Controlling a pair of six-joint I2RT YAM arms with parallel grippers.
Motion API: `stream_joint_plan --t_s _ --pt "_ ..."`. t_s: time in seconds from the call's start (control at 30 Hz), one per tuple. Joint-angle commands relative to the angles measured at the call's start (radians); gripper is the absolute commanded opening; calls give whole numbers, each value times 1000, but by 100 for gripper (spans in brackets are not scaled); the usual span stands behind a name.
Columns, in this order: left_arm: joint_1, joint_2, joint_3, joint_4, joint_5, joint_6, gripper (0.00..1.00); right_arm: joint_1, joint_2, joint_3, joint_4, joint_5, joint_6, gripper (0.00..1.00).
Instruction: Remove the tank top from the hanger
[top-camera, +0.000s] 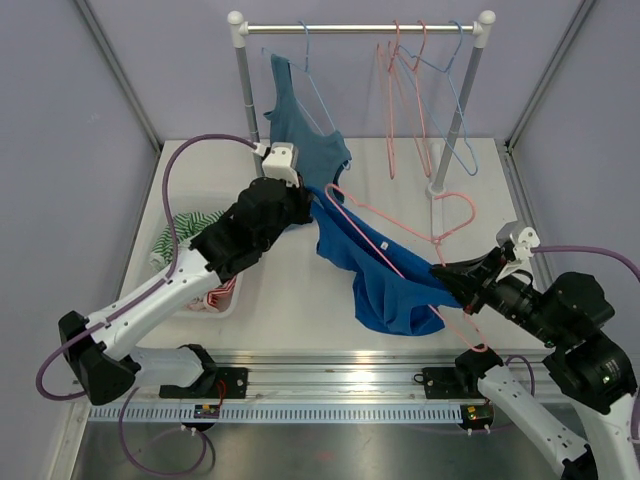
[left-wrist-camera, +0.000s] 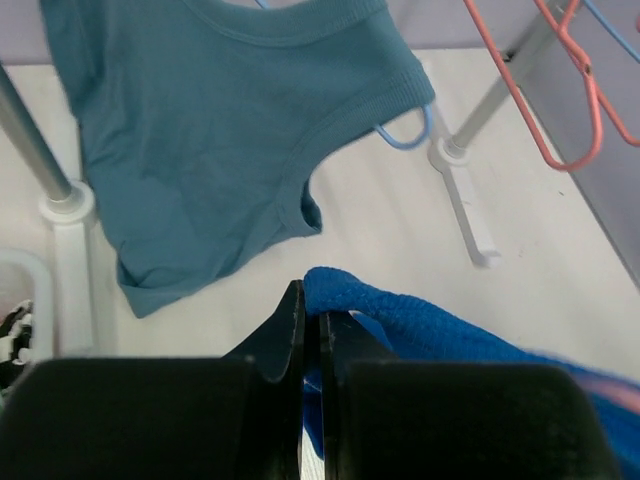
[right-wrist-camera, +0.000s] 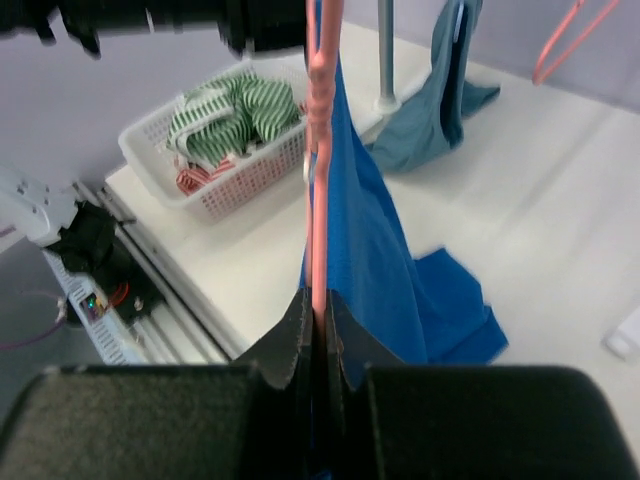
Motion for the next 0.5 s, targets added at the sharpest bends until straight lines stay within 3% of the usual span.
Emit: stream_joint_plan --t_s 0.0,0.07,0.1,0.2,0.27,0.33,0.47 --pt "51 -95 -75 136 145 -35 0 5 -74 -132 334 26 83 0" --pt "51 -133 -174 219 356 -59 0 7 -103 -232 511 -27 131 0" --pt "51 -156 -196 254 391 -100 0 5 -114 -288 608 -77 113 0" --pt "51 -190 -208 213 404 -133 0 7 -61 -225 522 -231 -4 0" --pt "51 -206 -191 175 364 -128 0 7 -25 -182 485 -183 -4 0" --pt "49 -231 -194 152 364 -116 0 5 -10 -200 582 -72 48 0" --pt "43 -299 -326 216 432 -142 0 5 -19 -379 1034 49 277 0"
